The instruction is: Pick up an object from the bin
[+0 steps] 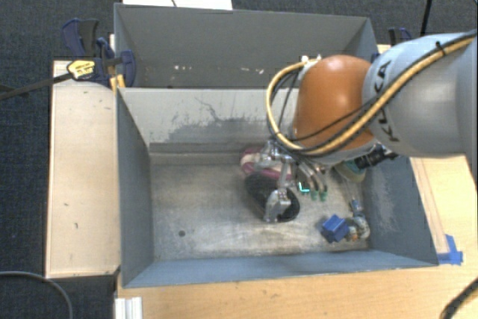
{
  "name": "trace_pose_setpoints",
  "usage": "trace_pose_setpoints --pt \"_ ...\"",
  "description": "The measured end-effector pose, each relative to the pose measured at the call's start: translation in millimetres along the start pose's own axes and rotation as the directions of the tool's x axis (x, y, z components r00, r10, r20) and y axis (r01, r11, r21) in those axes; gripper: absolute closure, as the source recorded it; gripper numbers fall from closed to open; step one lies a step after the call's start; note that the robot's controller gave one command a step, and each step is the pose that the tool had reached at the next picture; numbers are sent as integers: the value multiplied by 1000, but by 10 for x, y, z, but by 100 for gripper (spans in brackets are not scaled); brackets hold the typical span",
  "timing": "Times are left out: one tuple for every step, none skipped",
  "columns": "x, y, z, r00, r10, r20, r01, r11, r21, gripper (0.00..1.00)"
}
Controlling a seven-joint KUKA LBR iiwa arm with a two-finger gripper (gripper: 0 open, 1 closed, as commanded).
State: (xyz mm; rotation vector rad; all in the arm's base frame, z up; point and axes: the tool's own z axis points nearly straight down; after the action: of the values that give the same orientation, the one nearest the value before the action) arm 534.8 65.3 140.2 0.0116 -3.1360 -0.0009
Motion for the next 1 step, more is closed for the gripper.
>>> trace_pose_setpoints --pt "-309 -341 441 960 -280 28 280 960 5 0"
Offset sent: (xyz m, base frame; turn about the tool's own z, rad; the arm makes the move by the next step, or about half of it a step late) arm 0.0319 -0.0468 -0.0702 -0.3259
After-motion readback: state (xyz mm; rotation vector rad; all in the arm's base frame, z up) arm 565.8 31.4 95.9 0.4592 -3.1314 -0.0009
